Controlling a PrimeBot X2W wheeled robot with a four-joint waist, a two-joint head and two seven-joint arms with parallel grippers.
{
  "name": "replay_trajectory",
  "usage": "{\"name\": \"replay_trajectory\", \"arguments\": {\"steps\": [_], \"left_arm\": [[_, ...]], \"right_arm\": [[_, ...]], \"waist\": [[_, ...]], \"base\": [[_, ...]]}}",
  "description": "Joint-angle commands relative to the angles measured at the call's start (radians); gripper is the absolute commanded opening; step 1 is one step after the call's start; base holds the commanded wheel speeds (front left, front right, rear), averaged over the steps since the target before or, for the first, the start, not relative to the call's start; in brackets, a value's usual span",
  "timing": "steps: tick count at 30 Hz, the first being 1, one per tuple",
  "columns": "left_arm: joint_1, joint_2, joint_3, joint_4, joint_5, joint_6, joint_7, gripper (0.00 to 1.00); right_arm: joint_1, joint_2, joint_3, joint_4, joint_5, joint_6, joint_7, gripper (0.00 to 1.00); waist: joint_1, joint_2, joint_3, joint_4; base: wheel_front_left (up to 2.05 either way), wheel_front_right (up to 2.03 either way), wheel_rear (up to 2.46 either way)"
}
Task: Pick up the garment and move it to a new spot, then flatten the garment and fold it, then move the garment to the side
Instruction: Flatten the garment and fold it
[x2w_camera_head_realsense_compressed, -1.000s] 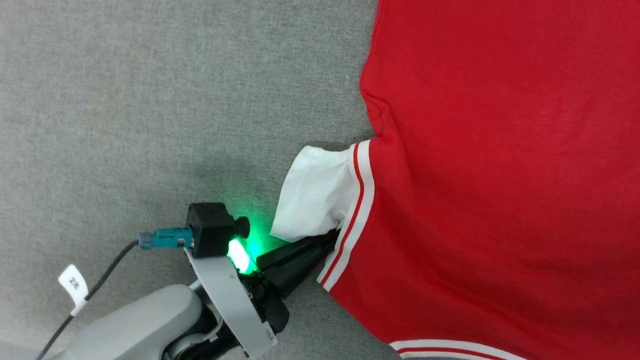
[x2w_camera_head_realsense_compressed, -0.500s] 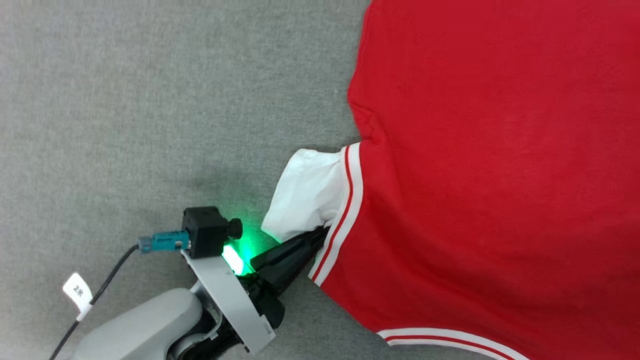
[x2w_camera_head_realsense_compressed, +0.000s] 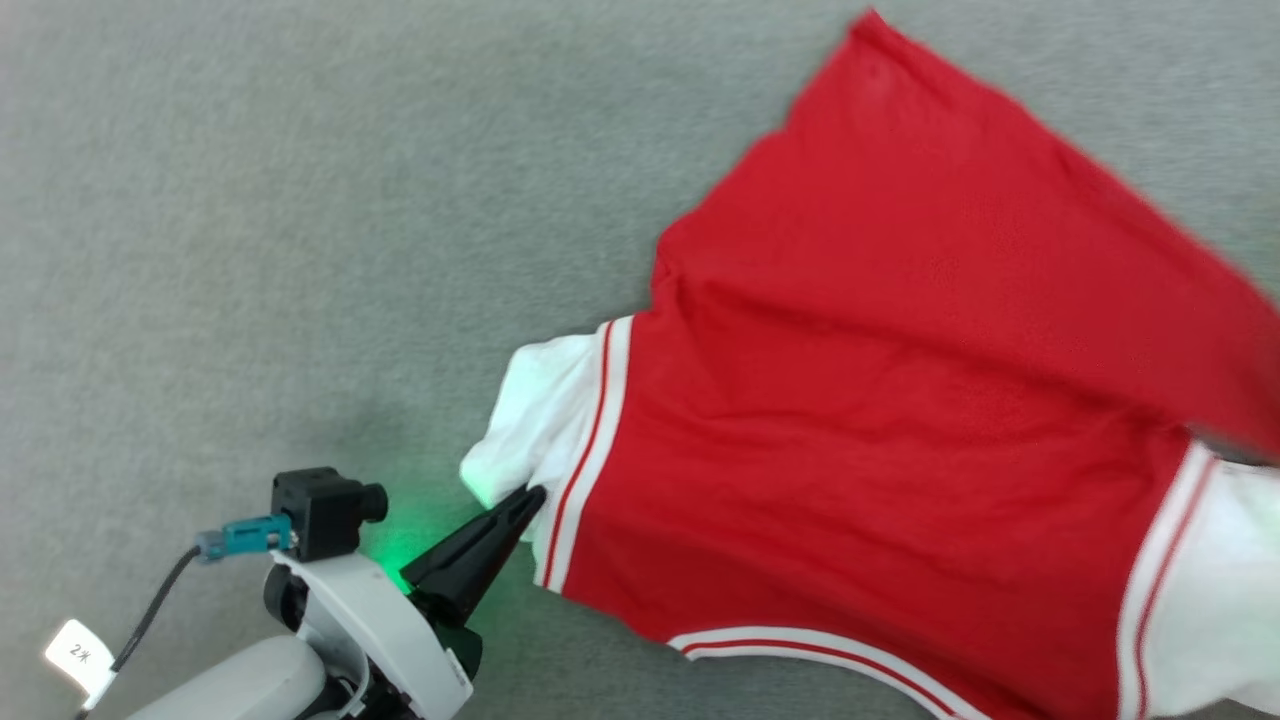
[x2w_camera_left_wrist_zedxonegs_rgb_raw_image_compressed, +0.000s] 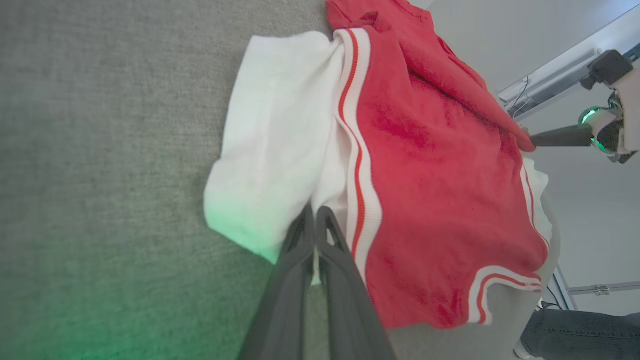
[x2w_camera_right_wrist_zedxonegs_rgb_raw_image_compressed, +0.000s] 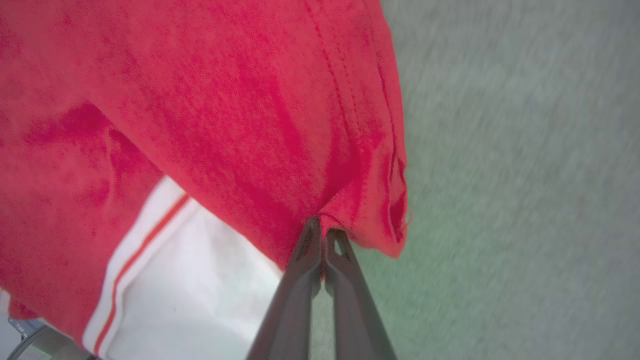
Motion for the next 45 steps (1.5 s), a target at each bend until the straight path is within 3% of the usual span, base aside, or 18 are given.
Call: {"name": "replay_trajectory", "arguments": {"steps": [1,10,19,20,21,22,28,33,37,41,45], "left_arm": [[0.014,0.007,0.009,-0.006,0.0,0.01,-0.005,0.0],[0.02,0.019,0.028,-0.027,0.016,0.03,-0.006,0.0],[0.001,0.008,0.038,-0.018,0.024,0.027,-0.007,0.0],[0.001,0.007,0.037,-0.016,0.026,0.026,-0.007,0.0],[0.001,0.005,0.037,-0.014,0.027,0.025,-0.007,0.0],[0.003,0.004,0.037,-0.012,0.026,0.023,-0.007,0.0],[0.022,-0.003,0.041,-0.006,0.025,0.018,-0.008,0.0],[0.036,-0.017,0.046,-0.004,0.037,0.013,-0.008,0.0],[0.024,-0.035,0.044,-0.008,0.054,0.008,-0.008,0.0],[-0.004,-0.059,0.041,-0.003,0.07,-0.002,-0.004,0.0],[-0.033,-0.087,0.03,0.015,0.08,-0.015,0.006,0.0]], "right_arm": [[0.093,-0.004,-0.016,-0.036,0.01,-0.002,-0.022,0.0],[0.444,0.079,-0.048,-0.181,-0.029,-0.001,-0.069,0.0],[0.553,0.22,-0.042,-0.26,-0.12,-0.001,-0.058,0.03],[0.548,0.231,-0.055,-0.264,-0.135,-0.001,-0.073,0.36],[0.546,0.24,-0.065,-0.266,-0.147,-0.001,-0.08,0.58],[0.549,0.243,-0.071,-0.272,-0.155,-0.001,-0.083,1.0],[0.596,0.222,-0.189,-0.325,-0.155,-0.002,-0.091,1.0],[0.674,0.196,-0.401,-0.426,-0.127,-0.002,-0.063,1.0],[0.631,0.193,-0.556,-0.489,-0.134,-0.001,-0.042,1.0],[0.456,0.207,-0.562,-0.483,-0.174,-0.001,-0.078,1.0],[0.214,0.232,-0.414,-0.376,-0.26,-0.002,-0.099,1.0]], "waist": [[0.0,0.0,-0.055,-0.059],[0.0,0.0,-0.06,-0.098],[0.0,0.0,-0.045,-0.111],[0.0,0.0,-0.045,-0.112],[0.0,0.0,-0.045,-0.113],[0.0,0.0,-0.046,-0.114],[0.0,0.0,-0.054,-0.113],[0.0,0.0,-0.058,-0.099],[0.0,0.0,-0.045,-0.073],[0.0,0.0,-0.015,-0.044],[0.0,0.0,0.019,-0.01]], "base": [[0.0,0.0,0.0],[0.0,0.0,0.0],[0.0,0.0,0.0],[0.0,0.0,0.0],[0.0,0.0,0.0],[0.0,0.0,0.0],[0.0,0.0,0.0],[0.0,0.0,0.0],[0.0,0.0,0.0],[0.0,0.0,0.0],[0.0,0.0,0.0]]}}
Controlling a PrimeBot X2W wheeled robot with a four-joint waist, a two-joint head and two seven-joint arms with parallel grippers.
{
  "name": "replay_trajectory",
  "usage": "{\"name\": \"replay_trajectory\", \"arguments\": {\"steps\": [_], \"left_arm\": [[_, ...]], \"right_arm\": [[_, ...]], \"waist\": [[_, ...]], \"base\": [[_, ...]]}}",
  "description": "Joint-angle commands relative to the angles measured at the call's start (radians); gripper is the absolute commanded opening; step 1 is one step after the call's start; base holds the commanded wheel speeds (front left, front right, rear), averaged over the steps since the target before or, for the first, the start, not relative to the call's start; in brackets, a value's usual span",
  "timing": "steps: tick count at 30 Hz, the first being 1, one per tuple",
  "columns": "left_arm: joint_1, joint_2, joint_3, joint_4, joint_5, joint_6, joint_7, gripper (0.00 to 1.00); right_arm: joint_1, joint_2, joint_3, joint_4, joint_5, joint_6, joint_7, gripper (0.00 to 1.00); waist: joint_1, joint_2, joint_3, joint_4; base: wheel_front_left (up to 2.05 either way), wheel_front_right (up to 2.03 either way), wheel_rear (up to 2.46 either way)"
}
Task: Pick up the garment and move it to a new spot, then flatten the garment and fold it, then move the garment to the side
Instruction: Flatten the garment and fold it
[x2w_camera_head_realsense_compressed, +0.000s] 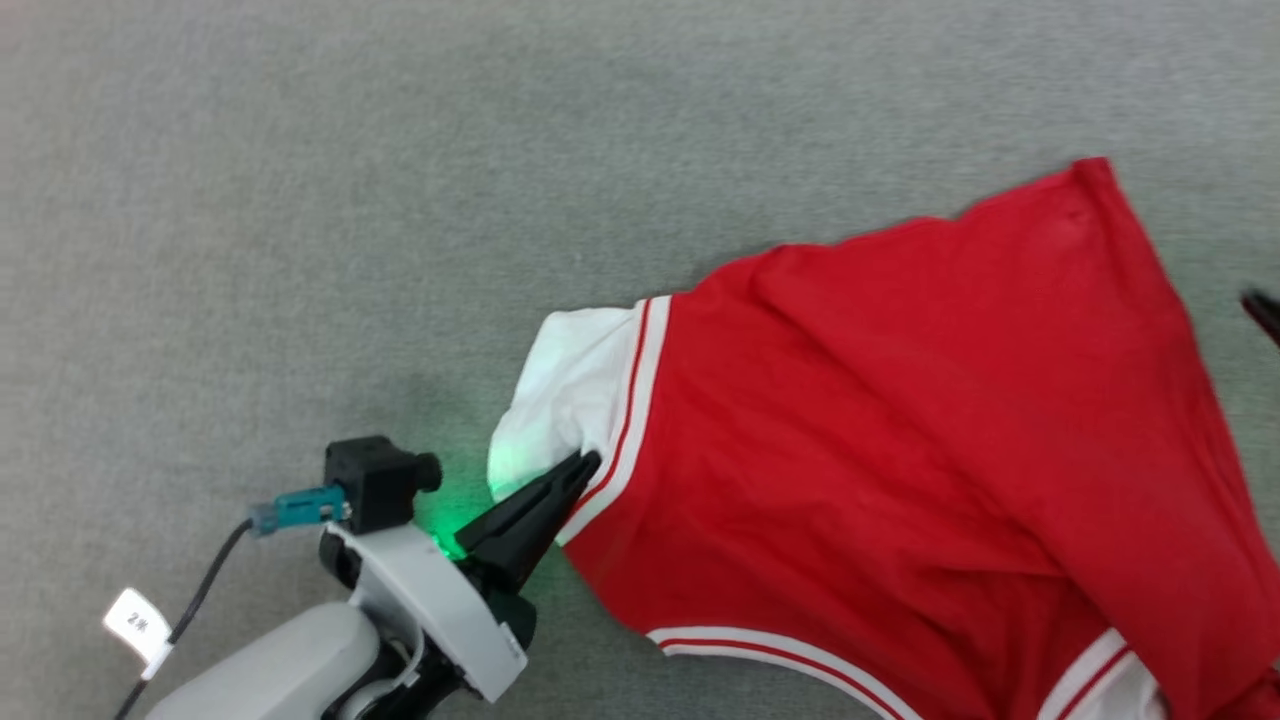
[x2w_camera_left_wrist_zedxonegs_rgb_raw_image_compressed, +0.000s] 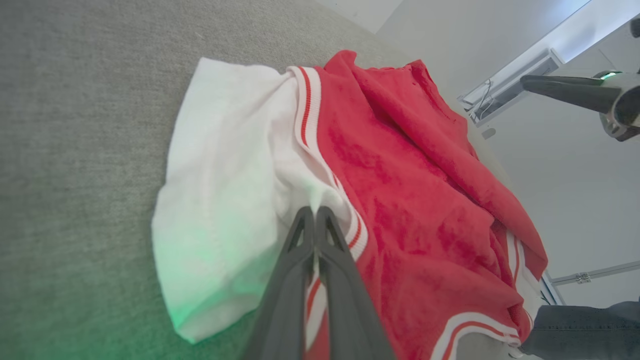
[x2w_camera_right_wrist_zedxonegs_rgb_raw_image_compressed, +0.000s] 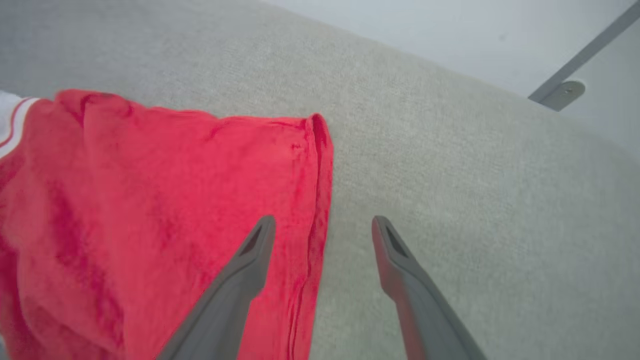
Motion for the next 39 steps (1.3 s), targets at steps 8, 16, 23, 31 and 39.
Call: {"name": "replay_trajectory", "arguments": {"steps": [8,16,23,31,39], "left_arm": [[-0.055,-0.051,-0.012,0.052,0.017,-0.031,0.008,0.0],[-0.079,-0.08,-0.01,0.113,0.012,-0.048,0.005,0.0],[-0.131,-0.059,0.045,0.126,-0.044,-0.055,0.001,0.0],[-0.389,-0.043,0.081,0.147,-0.078,-0.058,0.11,0.0],[-0.811,-0.102,0.201,0.383,-0.096,-0.059,0.173,0.0]], "right_arm": [[-0.424,0.058,0.34,0.349,-0.12,-0.002,-0.004,1.0],[-0.532,0.047,0.573,0.542,-0.061,-0.001,0.008,0.46],[-0.605,0.022,0.592,0.584,0.017,-0.002,-0.092,0.0],[-0.764,0.033,0.52,0.67,0.017,-0.002,-0.223,0.0],[-1.071,0.131,0.394,0.888,-0.086,-0.002,-0.385,0.0]], "waist": [[0.0,0.0,0.097,0.078],[0.0,0.0,0.117,0.094],[0.0,0.0,0.103,0.07],[0.0,0.0,0.126,0.039],[0.0,0.0,0.18,-0.008]], "base": [[0.0,0.0,0.0],[0.0,0.0,0.0],[0.0,0.0,0.0],[0.0,0.0,0.0],[0.0,0.0,0.0]]}}
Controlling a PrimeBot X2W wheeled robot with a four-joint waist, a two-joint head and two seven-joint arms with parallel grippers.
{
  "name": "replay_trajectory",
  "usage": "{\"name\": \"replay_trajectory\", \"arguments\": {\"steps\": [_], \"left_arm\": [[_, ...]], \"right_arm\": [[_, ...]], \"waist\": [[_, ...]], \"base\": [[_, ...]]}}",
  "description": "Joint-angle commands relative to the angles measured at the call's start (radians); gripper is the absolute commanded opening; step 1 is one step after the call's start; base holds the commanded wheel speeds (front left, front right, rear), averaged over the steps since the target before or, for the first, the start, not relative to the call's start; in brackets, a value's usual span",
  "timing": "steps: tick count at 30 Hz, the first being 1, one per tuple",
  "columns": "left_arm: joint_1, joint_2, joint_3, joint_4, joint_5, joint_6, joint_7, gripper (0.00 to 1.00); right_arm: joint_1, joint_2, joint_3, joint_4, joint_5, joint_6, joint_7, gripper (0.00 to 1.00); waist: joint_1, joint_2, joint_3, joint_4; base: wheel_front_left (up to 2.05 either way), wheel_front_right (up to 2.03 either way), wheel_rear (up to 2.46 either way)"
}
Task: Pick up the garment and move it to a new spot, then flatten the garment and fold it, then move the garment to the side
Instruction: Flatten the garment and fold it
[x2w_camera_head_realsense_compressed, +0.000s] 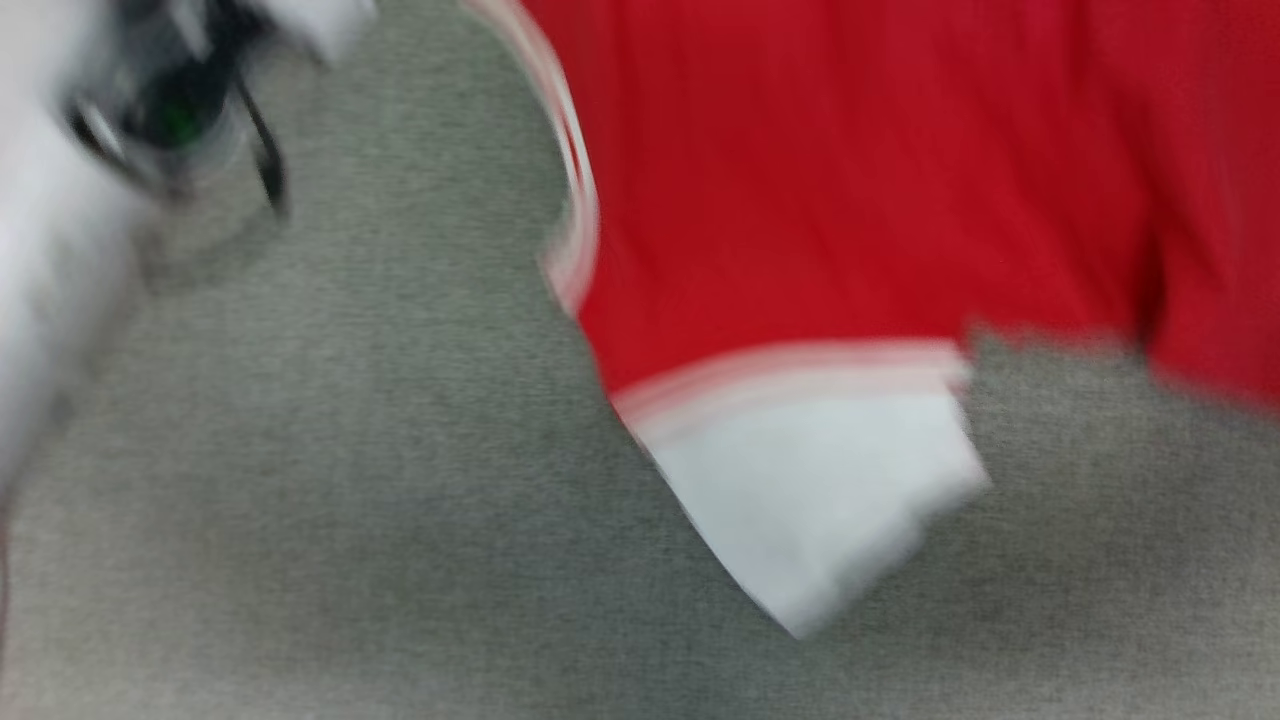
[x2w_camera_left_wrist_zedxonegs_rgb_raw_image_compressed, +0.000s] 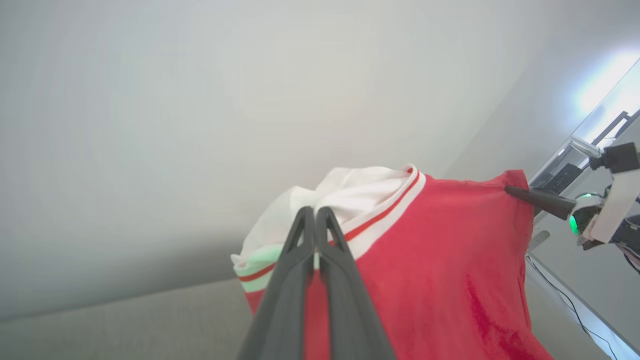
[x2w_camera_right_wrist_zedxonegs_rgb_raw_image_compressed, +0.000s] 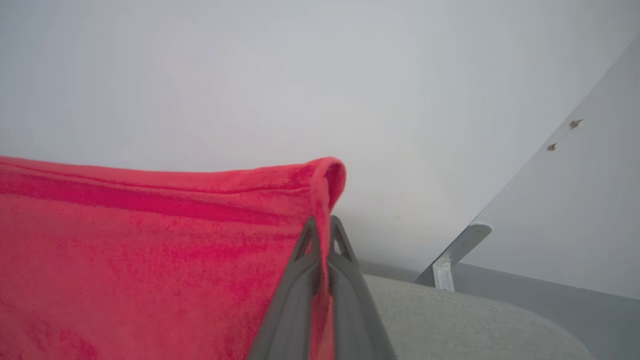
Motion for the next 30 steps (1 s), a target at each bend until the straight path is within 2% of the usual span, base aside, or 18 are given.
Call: {"name": "replay_trajectory", "arguments": {"steps": [1,4,8,13,17,22,26,27,28,30], "left_arm": [[-0.098,-0.018,0.029,0.075,0.018,0.005,-0.015,0.0],[-0.254,-0.051,0.052,0.197,0.074,0.028,-0.062,0.0],[-0.417,-0.094,0.091,0.32,0.105,0.025,-0.128,0.0],[-0.472,-0.132,0.126,0.404,0.084,0.005,-0.174,0.0],[-0.342,-0.132,0.079,0.327,0.07,0.004,-0.183,0.0],[-0.111,-0.081,0.045,0.162,0.017,0.003,-0.192,0.0],[0.155,-0.032,0.059,-0.035,-0.01,0.002,-0.195,0.0],[0.294,-0.008,0.071,-0.122,-0.002,0.002,-0.194,0.0],[0.294,-0.008,0.071,-0.122,-0.002,0.002,-0.194,0.0],[0.462,0.018,0.088,-0.237,0.014,0.002,-0.194,0.0]], "right_arm": [[-0.076,0.026,-0.034,0.05,-0.037,-0.002,-0.053,0.0],[-0.187,0.072,-0.088,0.138,-0.1,-0.002,-0.154,0.0],[-0.303,0.12,-0.153,0.233,-0.19,-0.003,-0.275,0.0],[-0.34,0.17,-0.179,0.328,-0.234,-0.003,-0.354,0.0],[-0.25,0.183,-0.138,0.342,-0.205,-0.003,-0.371,0.0],[-0.08,0.161,-0.05,0.261,-0.117,-0.002,-0.365,0.0],[0.15,0.091,0.033,0.113,0.005,-0.002,-0.348,0.0],[0.266,0.051,0.058,0.029,0.062,-0.002,-0.339,0.0],[0.266,0.051,0.058,0.029,0.062,-0.002,-0.339,0.0],[0.435,-0.01,0.066,-0.088,0.139,-0.002,-0.323,0.0]], "waist": [[0.0,0.0,0.025,-0.029],[0.0,0.0,0.031,-0.043],[0.0,0.0,0.029,-0.058],[0.0,0.0,0.02,-0.065],[0.0,0.0,0.005,-0.058],[0.0,0.0,-0.014,-0.053],[0.0,0.0,-0.038,-0.047],[0.0,0.0,-0.052,-0.046],[0.0,0.0,-0.052,-0.046],[0.0,0.0,-0.076,-0.043]], "base": [[0.0,0.0,0.0],[0.0,0.0,0.0],[0.0,0.0,0.0],[0.0,0.0,0.0],[0.0,0.0,0.0],[0.0,0.0,0.0],[0.0,0.0,0.0],[0.0,0.0,0.0],[0.0,0.0,0.0],[0.0,0.0,0.0]]}}
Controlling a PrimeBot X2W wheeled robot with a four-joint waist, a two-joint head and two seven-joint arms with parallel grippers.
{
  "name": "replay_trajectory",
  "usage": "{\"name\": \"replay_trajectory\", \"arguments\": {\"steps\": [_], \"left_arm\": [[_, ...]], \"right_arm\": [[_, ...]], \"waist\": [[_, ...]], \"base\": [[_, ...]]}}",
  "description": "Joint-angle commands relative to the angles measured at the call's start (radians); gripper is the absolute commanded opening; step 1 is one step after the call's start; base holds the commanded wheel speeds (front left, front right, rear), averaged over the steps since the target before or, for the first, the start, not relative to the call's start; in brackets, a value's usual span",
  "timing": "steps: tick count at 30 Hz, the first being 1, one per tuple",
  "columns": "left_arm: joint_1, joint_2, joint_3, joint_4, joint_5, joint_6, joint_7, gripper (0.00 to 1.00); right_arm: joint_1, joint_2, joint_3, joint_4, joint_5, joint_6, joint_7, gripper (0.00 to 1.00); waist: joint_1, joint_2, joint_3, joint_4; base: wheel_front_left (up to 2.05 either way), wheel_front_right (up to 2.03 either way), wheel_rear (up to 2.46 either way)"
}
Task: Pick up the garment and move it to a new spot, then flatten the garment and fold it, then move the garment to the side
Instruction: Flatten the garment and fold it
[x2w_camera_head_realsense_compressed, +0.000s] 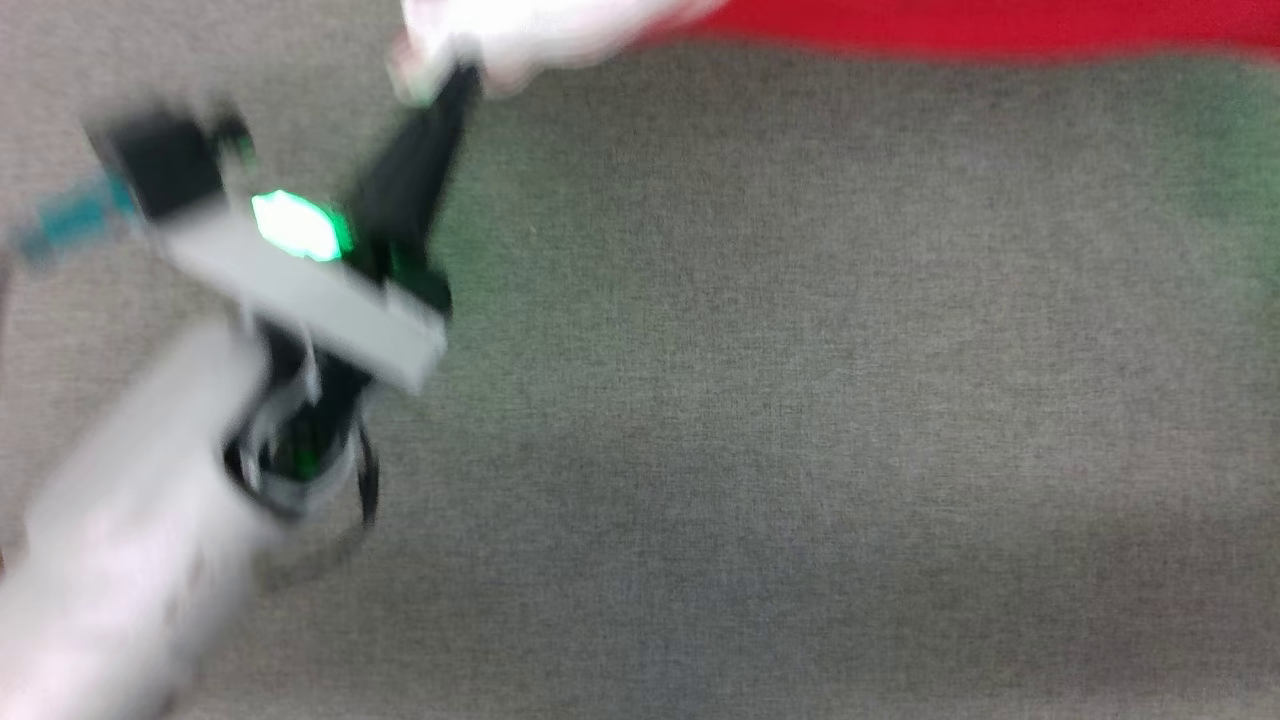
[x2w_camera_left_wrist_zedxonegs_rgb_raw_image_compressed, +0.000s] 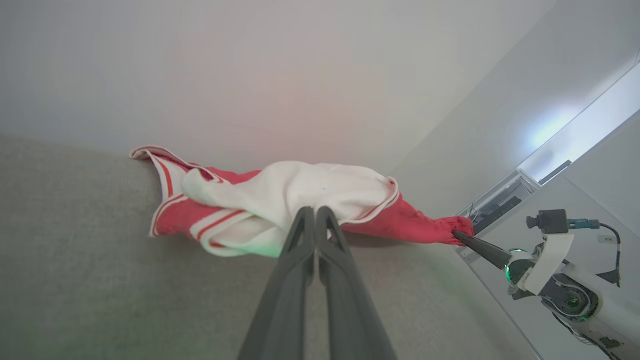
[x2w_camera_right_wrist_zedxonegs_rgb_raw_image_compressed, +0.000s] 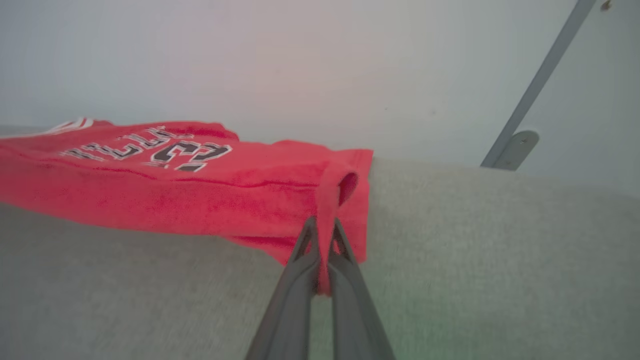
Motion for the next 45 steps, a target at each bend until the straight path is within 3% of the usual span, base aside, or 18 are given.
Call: {"name": "replay_trajectory", "arguments": {"steps": [1,7,15,21,27,35,45], "left_arm": [[0.109,0.02,0.012,-0.079,0.014,0.001,-0.004,0.0],[0.341,0.076,0.024,-0.188,0.065,0.001,-0.003,0.0],[0.623,0.136,0.086,-0.363,0.112,0.001,-0.003,0.0],[0.785,0.175,0.138,-0.51,0.133,0.029,-0.003,0.0],[0.875,0.206,0.185,-0.63,0.163,0.084,-0.003,0.0],[0.692,0.194,0.165,-0.618,0.185,0.039,0.088,0.0],[0.351,0.065,0.161,-0.31,0.155,0.005,0.164,0.0]], "right_arm": [[0.113,-0.042,0.002,-0.076,0.044,-0.002,0.012,0.0],[0.358,-0.106,-0.037,-0.251,0.121,-0.002,0.047,0.0],[0.688,-0.156,-0.201,-0.466,0.146,-0.002,0.125,0.0],[0.918,-0.111,-0.39,-0.626,0.11,-0.002,0.209,0.0],[1.082,-0.008,-0.554,-0.799,0.042,-0.002,0.313,0.0],[0.982,0.095,-0.621,-0.875,-0.028,-0.002,0.427,0.0],[0.706,0.12,-0.545,-0.685,-0.014,-0.002,0.468,0.0]], "waist": [[0.0,0.0,-0.033,0.004],[0.0,0.0,-0.085,-0.001],[0.0,0.0,-0.138,-0.007],[0.0,0.0,-0.144,-0.007],[0.0,0.0,-0.135,-0.011],[0.0,0.0,-0.111,-0.023],[0.0,0.0,-0.058,-0.042]], "base": [[0.0,0.0,0.0],[0.0,0.0,0.0],[0.0,0.0,0.0],[0.0,0.0,0.0],[0.0,0.0,0.0],[0.0,0.0,0.0],[0.0,0.0,0.0]]}}
